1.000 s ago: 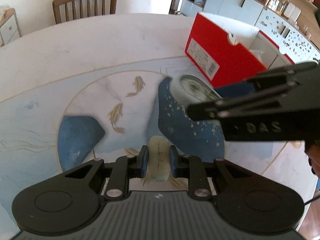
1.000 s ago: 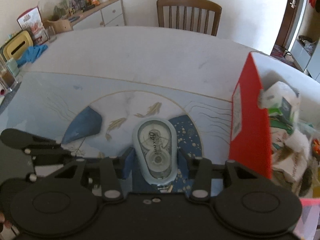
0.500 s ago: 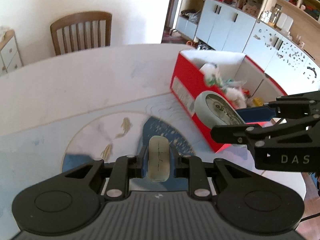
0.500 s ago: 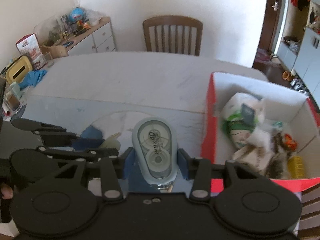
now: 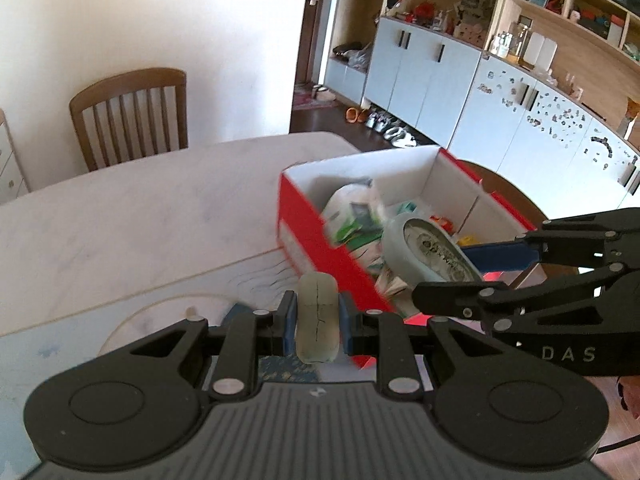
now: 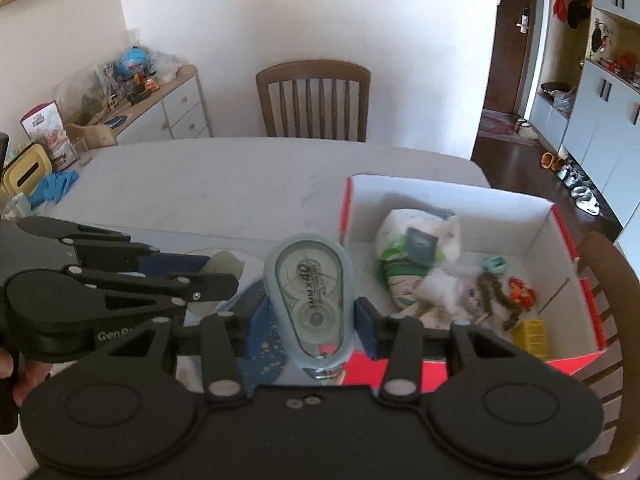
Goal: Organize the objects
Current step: 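Carry the cylinder and tape dispenser over the shoebox with both tools, then open left tool to drop the cylinder while right tool releases the tape dispenser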
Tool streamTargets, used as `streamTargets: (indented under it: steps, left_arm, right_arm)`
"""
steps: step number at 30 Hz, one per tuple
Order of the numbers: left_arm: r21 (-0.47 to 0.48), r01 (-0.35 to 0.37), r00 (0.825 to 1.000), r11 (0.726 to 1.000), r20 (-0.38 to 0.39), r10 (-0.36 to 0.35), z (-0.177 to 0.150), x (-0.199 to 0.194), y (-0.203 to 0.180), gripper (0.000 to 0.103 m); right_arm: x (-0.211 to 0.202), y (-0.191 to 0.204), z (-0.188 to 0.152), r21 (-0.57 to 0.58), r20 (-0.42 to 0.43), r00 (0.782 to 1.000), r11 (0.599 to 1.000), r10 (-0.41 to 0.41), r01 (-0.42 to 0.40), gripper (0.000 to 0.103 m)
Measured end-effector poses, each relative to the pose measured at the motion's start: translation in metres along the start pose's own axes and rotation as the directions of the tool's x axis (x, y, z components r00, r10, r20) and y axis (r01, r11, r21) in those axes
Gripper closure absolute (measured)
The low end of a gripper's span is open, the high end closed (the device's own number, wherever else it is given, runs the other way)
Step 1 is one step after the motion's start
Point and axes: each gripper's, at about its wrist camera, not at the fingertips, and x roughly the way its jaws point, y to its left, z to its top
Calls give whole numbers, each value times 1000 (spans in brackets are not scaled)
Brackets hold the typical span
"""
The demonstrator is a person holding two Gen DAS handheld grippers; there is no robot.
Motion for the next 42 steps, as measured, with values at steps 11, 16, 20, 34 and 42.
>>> streamTargets:
  steps: [11, 16, 20, 34, 42]
  left_arm:
    - [18, -4, 1000, 1000, 3, 4, 24, 27, -50, 82]
    - [24, -16, 1000, 1000, -8, 16, 31, 43, -68, 82]
    - [28, -29, 999, 999, -16, 30, 37, 56, -79, 82]
    - [39, -72, 995, 997, -72, 75, 63, 113, -103, 82]
    - [51, -125, 987, 991, -98, 130, 73, 151, -104, 82]
  right_arm:
    - [-12, -62, 0, 17, 18, 1000, 1000, -1, 1, 58]
    - [-11, -97, -1, 27, 18, 1000, 1000, -10, 10, 58]
    - [-9, -125, 0, 46, 20, 999, 999, -29, 29, 58]
    - [24, -189, 8, 77, -3, 998, 995, -57, 57, 58]
    - [60, -189, 6, 40, -62, 998, 999, -30, 33, 59]
